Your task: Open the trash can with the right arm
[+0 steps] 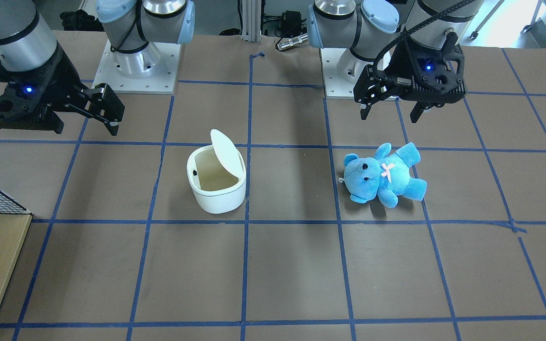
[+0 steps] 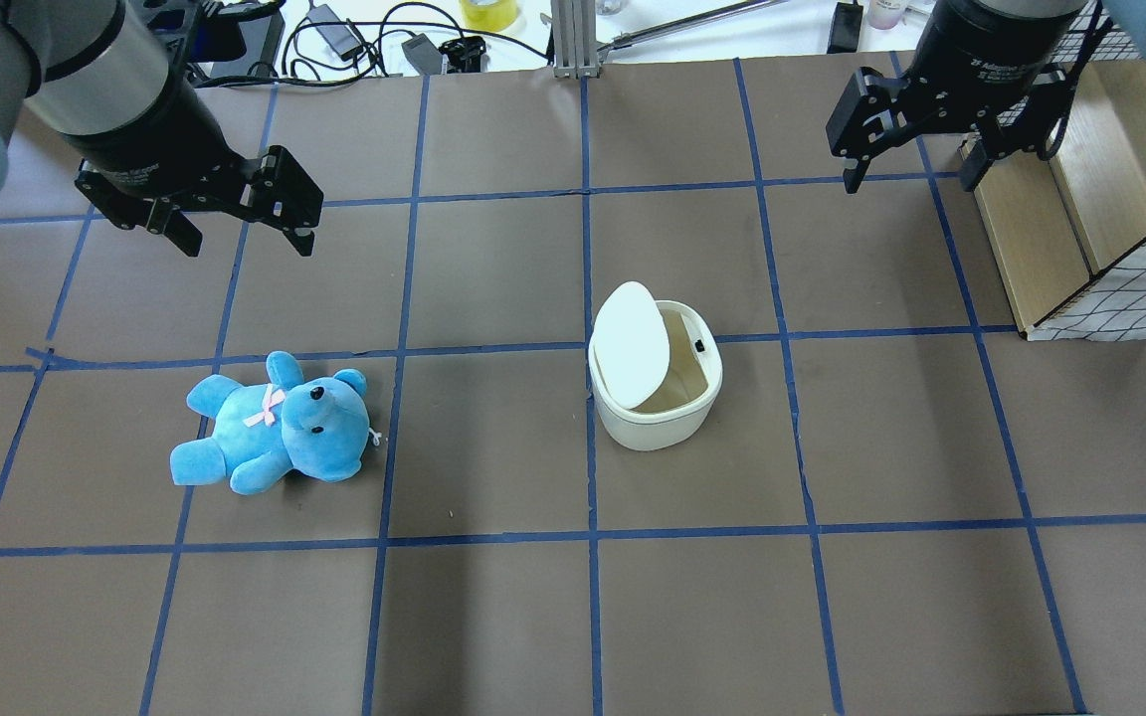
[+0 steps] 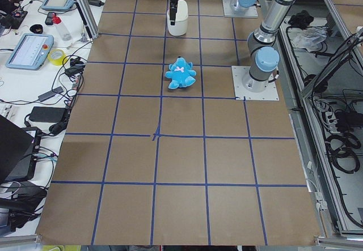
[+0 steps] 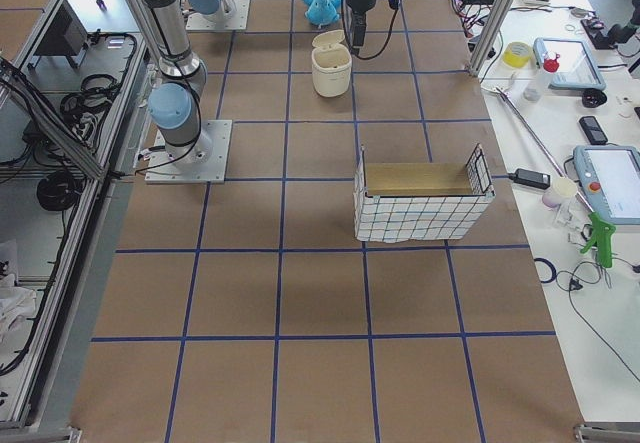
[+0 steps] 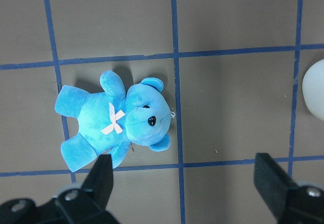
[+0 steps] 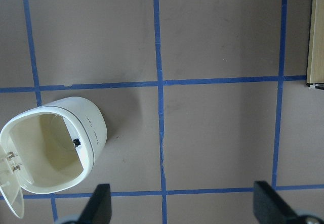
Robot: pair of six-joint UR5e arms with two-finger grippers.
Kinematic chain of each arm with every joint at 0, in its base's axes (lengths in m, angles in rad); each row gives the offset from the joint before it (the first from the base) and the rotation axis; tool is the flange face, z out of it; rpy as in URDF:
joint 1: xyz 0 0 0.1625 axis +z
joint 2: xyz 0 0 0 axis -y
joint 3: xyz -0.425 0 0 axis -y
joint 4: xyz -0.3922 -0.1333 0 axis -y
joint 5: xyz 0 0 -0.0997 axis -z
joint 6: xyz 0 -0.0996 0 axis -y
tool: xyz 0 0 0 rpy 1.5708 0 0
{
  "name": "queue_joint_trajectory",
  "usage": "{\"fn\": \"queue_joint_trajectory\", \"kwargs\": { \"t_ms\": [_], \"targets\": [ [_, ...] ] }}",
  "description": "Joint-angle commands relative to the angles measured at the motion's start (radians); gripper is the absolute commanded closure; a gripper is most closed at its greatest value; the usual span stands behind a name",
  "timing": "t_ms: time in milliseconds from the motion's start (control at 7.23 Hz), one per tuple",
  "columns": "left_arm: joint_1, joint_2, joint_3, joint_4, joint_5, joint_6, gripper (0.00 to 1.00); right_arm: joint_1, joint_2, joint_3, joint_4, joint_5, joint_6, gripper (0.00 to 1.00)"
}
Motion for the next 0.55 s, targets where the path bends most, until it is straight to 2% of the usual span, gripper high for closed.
{"fn": "queue_joint_trajectory", "kwargs": {
  "t_ms": [0,415],
  "targets": [
    [0.0,0.0,0.0,0.0,0.0,0.0,0.0,0.0,0.0,-0.002,0.0,-0.002,0.001,0.0],
    [0.0,0.0,0.0,0.0,0.0,0.0,0.0,0.0,0.0,-0.002,-0.002,-0.003,0.029,0.0]
  ]
}}
